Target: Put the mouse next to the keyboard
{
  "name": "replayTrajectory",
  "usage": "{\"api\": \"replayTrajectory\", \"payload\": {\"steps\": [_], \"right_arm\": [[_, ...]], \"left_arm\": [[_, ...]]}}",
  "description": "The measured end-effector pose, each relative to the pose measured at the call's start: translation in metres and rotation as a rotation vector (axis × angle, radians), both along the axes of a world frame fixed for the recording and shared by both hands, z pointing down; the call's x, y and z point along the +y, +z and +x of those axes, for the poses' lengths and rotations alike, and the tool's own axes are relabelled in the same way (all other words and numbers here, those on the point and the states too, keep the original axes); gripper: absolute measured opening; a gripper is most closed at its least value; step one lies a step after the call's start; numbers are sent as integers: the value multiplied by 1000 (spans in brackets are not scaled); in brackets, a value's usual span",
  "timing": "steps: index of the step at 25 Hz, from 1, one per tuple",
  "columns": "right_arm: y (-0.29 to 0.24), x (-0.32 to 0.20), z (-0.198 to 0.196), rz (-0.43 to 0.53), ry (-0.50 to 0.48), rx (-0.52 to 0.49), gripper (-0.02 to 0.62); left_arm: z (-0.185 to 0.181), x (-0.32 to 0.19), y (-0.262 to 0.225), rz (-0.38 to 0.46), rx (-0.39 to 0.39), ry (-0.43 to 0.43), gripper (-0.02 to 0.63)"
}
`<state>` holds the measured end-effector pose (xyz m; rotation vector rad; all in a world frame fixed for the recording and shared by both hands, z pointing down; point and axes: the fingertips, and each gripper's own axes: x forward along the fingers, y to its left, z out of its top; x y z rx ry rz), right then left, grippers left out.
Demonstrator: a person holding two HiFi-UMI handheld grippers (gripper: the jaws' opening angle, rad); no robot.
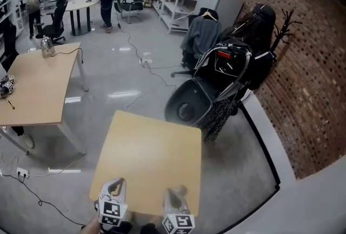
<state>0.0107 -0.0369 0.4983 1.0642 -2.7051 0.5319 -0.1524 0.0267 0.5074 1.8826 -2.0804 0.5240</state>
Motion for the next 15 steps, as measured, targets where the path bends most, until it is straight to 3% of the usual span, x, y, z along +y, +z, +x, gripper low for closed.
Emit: {"api": "replayTrajectory", "payload": {"steps": [15], "right_arm": [[-29,10,-10,61,-40,-12,14]], "left_arm": [[-1,14,-28,69,11,-20,1]]}}
